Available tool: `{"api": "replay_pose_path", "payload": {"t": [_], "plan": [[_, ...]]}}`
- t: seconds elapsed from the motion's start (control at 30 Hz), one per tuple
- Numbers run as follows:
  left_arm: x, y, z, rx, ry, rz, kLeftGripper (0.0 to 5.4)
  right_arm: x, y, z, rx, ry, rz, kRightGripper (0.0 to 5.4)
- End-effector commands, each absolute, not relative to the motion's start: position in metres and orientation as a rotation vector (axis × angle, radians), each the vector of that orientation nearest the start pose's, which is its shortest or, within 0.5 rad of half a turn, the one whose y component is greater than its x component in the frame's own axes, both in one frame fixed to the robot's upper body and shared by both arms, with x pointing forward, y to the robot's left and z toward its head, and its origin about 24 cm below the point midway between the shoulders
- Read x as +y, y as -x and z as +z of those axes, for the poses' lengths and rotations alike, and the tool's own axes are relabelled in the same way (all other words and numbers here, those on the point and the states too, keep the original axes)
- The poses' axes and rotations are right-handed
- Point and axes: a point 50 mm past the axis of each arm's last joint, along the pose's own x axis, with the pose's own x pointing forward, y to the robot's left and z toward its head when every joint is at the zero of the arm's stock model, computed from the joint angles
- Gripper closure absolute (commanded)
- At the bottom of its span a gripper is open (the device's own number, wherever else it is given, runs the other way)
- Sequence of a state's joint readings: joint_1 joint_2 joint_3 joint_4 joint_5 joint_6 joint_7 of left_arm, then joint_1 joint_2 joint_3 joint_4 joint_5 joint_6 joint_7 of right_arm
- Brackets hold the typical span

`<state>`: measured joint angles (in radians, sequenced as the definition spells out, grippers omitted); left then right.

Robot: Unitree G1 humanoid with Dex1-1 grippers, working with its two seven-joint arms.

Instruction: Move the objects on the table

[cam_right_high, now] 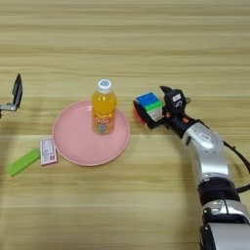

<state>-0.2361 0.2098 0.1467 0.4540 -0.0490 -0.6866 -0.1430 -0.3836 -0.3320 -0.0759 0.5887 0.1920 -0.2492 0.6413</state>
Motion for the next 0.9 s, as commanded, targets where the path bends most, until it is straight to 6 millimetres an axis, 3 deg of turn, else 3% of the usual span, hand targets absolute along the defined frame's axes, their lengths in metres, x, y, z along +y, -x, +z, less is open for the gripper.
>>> {"api": "replay_pose_path", "payload": {"t": [0.03, 0.47, 0.9], "plan": [[0.208, -0.282, 0.076, -0.476, -0.193, -0.047, 0.00, -0.205, -0.313, 0.048, 0.002, 0.166, 0.524, 0.02], [0.208, -0.283, 0.077, -0.480, -0.195, -0.046, 0.00, -0.206, -0.312, 0.036, 0.060, 0.187, 0.510, 0.02], [0.208, -0.282, 0.078, -0.483, -0.196, -0.045, 0.00, -0.207, -0.313, 0.032, 0.073, 0.154, 0.491, 1.47]]}}
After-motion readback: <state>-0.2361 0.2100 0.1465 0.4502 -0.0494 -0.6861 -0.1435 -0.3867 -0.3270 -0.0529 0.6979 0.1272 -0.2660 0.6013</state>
